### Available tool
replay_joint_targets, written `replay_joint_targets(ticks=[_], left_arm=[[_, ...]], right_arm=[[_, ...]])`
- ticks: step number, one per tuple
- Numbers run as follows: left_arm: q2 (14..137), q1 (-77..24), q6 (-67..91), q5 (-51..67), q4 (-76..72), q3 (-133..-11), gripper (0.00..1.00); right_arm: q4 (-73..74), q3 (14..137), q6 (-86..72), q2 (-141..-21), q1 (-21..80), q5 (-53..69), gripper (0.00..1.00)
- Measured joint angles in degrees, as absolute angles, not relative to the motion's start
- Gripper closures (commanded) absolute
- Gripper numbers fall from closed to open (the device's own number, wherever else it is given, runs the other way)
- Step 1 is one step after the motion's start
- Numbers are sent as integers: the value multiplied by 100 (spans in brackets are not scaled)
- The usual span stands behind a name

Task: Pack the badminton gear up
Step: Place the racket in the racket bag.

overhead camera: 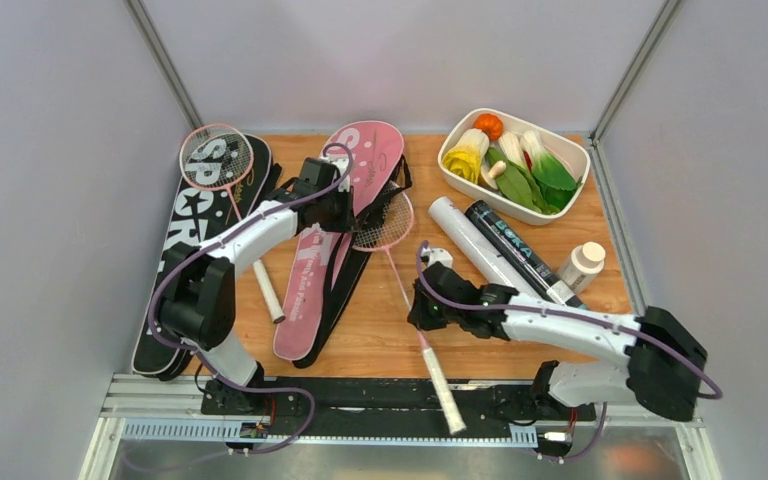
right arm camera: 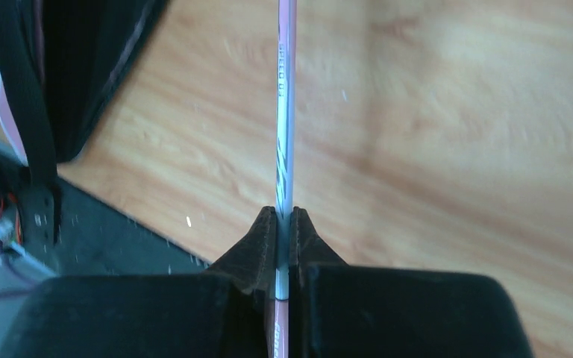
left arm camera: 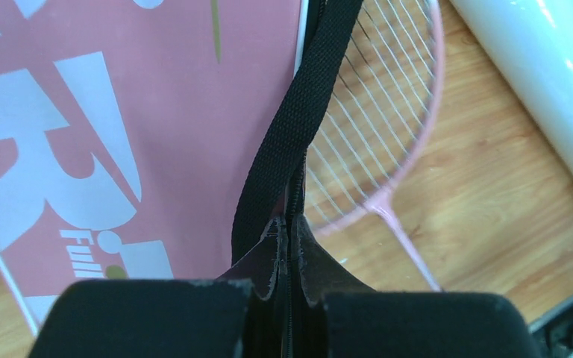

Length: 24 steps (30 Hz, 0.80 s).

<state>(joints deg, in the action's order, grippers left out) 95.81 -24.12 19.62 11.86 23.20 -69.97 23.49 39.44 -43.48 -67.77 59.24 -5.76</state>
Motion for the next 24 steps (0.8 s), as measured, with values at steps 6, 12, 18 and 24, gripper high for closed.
replay_joint_targets(ticks=[6,12,18,24], left_arm=[[9037,-2412,2718,1553,1678,-6112,100],[8788,-2403,3588,1643,1087,-5485,100],[8613,-2392,4383,1603,735,-5188,100],[8488,-2338,4788,1511,475,-5168,100]], right_arm=[[1240,4904,-4342,-8497,5889,-1168,100],[478,5929,-4410,-9948,5621,-1278,98],[-84,6169,-4779,-10392,5334,-1634,96],[-499,6171,-5260,-10645,5271,-1737,93]])
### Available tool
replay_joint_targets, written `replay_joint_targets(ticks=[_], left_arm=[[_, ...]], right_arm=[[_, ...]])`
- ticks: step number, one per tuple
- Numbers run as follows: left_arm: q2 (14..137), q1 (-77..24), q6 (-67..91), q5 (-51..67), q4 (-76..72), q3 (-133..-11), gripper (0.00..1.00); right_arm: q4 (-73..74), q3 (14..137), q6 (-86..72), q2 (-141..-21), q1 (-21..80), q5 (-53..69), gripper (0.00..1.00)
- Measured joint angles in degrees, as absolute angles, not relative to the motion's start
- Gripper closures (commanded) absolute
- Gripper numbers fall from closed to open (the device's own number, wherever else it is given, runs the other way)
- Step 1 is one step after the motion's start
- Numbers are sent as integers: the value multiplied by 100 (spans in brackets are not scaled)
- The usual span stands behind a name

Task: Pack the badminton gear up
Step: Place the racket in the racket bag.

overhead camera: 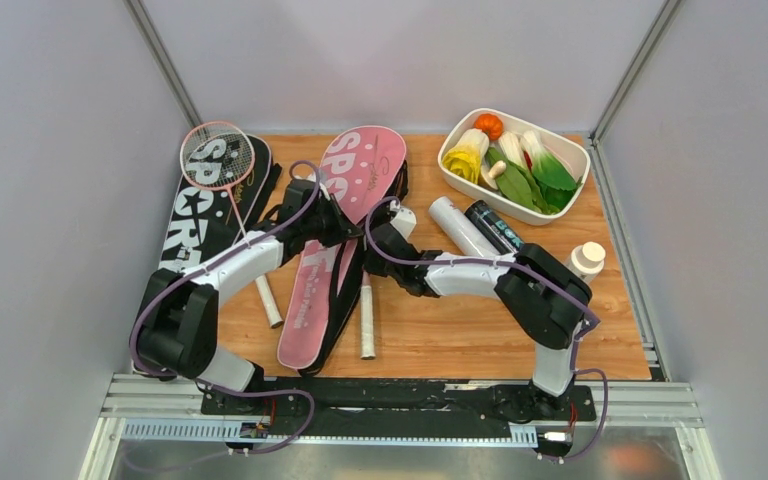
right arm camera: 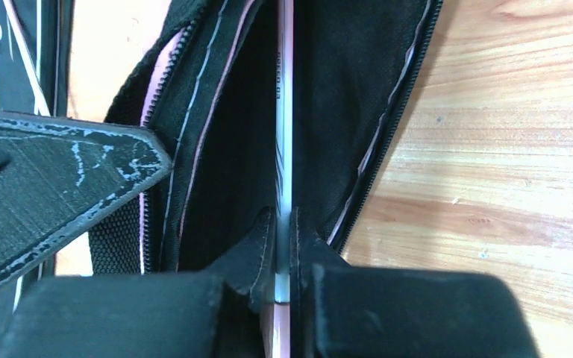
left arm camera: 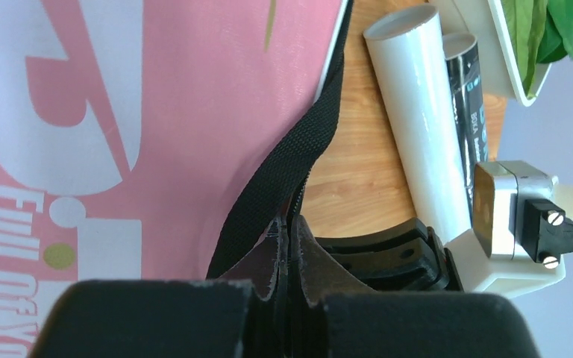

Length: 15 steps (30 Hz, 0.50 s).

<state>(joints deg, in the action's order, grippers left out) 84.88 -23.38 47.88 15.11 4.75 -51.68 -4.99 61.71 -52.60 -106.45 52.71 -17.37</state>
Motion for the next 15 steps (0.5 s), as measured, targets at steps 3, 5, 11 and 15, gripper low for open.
replay_joint_targets(ticks=[3,5,11,15], left_arm=[[8412,-2292,4912,1358,440,-5127,100],[8224,-2228,5054,1291,325,-4963,100],[7972,-2119,5579,1424,-86,-4744,100],[7970,-2110,5905,1476,-460,-4499,100]], right_arm=[[-731,6075,-5518,-10663,5271,-1876,93],[-899,5972,-5655,-10663,5242,-1894,91],[-1232,5887,-5828,-10770,5087,-1789,90],[-1511,5898,-5874,-10997,5046,-1726,90]])
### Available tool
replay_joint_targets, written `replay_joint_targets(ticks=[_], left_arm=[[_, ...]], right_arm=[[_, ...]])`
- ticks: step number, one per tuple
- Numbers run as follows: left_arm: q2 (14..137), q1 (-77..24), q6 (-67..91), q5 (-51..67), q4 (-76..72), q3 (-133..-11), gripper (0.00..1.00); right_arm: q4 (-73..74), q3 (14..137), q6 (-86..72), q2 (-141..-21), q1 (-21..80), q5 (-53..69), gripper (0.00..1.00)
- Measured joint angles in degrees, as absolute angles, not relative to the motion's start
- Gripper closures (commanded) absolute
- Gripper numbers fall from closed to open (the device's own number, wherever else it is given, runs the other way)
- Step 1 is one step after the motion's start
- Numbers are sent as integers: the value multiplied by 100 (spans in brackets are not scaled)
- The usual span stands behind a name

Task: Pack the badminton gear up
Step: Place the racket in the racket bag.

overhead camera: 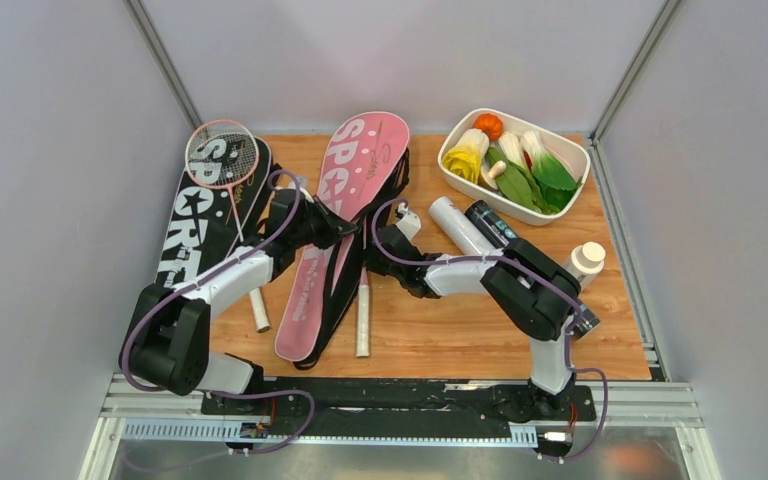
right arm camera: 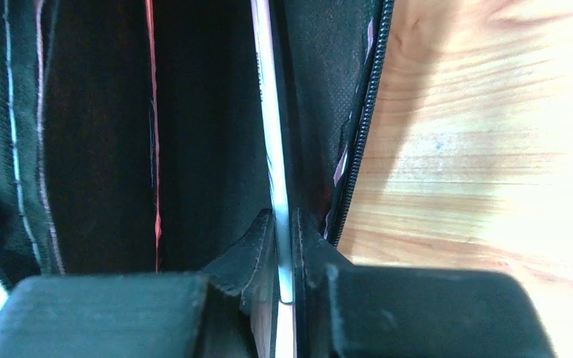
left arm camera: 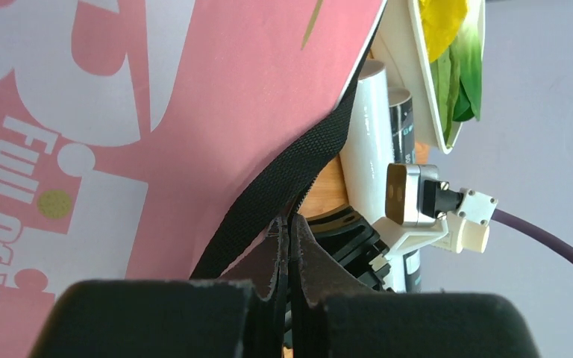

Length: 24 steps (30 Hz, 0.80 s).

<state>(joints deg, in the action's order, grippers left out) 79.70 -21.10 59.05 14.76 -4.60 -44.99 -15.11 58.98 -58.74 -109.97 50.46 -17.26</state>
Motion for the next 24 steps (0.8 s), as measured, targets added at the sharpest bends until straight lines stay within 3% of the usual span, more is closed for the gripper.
replay_joint_targets(ticks=[3,7,12,24], left_arm=[[7907,-2082,6193,1376,-768,-4145,100],[7756,-2038,6311,1181,-781,-3944,100],[7693,-2082,6119,1304,-290,-3959,100],[8082,-2084,5618,1474,-62,-4088,100]], right_arm=[[-1747,5881,-6080,-11137,5050,-1557,88],[-2425,5800,-6274,-11356,5039,-1306,70],[-3035,5798,-6226,-11452,4685,-860,58],[-2174,4515,-5282,-10012,4829,1098,48]])
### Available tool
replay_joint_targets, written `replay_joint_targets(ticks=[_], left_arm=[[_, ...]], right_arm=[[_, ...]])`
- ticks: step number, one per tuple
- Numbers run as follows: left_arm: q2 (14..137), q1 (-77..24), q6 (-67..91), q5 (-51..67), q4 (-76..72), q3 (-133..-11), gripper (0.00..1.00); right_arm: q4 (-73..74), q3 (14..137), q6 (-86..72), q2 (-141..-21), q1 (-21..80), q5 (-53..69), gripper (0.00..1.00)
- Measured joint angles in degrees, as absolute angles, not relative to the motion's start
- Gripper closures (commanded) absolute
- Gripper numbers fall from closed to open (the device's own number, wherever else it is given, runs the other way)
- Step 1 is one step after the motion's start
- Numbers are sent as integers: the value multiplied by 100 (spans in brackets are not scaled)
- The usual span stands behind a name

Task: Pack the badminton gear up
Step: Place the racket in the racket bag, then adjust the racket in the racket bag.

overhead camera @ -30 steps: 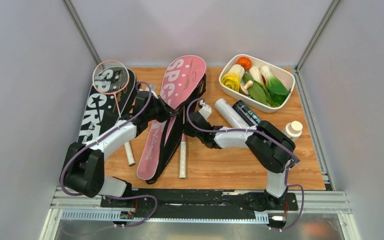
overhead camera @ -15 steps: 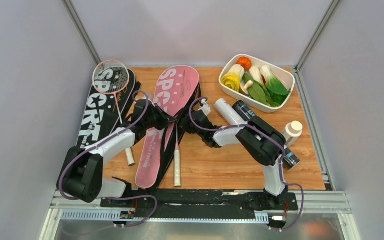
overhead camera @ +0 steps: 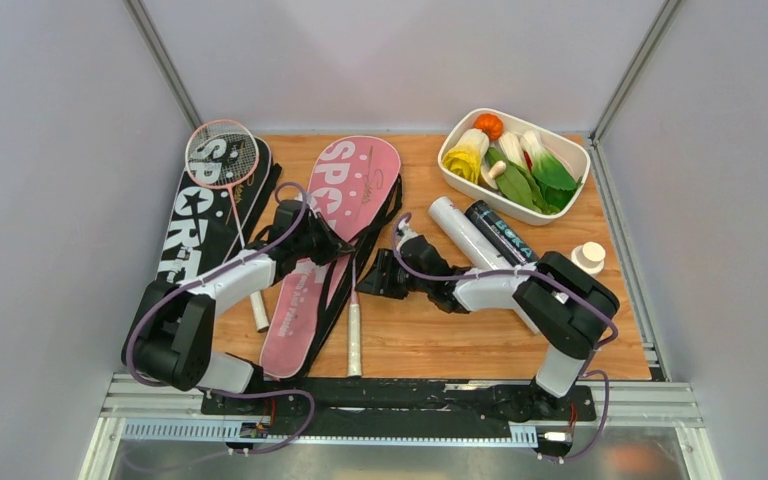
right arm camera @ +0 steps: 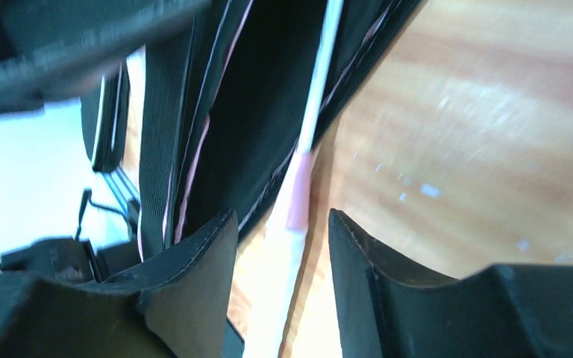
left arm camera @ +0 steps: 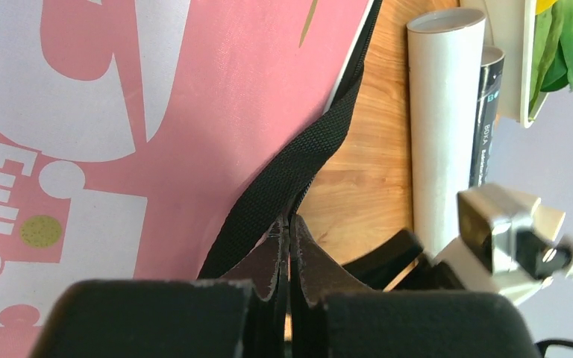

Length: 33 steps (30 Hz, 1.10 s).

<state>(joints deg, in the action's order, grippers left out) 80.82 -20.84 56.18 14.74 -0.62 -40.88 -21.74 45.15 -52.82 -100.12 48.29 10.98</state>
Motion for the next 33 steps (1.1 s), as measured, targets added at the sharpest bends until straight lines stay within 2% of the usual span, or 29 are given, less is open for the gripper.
replay_joint_targets(ticks=[5,8,11,16,20,22,23,24,25,26,29,33], left_arm=[[8197,-2084,5686,1597,-191,-4088,100],[8276,-2084,5848,1669,-318,-4088,100],[8305,-2084,6080,1717,-464,-4075,100],[8329,-2080,6613,1737,-847,-3848,100],[8348,-2058,7039,1632,-1024,-3612,100],[8335,-2058,7124,1559,-1017,-3603,85],[8324,-2058,7148,1531,-1022,-3603,70],[8311,-2056,7148,1525,-1024,-3605,63],[8309,-2053,7142,1542,-978,-3642,48],[8311,-2053,7052,1570,-893,-3715,43],[8329,-2056,6525,1625,-263,-4261,37],[8283,-2047,5441,1374,674,-5137,41]], right_arm=[[-2134,4204,-5240,-9883,5247,1243,49],[-2132,4099,-5312,-9915,5332,1251,64],[-2165,4099,-5439,-10066,5391,1046,65],[-2759,4132,-5857,-10477,5454,943,80],[-3374,4130,-6139,-10807,5459,854,80],[-3653,4132,-6165,-10940,5424,860,78],[-3754,4132,-6169,-10984,5415,862,77],[-3835,4134,-6178,-11019,5402,862,76],[-3909,4134,-6195,-11045,5391,864,74],[-3975,4130,-6224,-11061,5387,864,72],[-4112,4073,-6283,-11061,5369,862,68],[-4154,3889,-6326,-10934,5374,827,65]])
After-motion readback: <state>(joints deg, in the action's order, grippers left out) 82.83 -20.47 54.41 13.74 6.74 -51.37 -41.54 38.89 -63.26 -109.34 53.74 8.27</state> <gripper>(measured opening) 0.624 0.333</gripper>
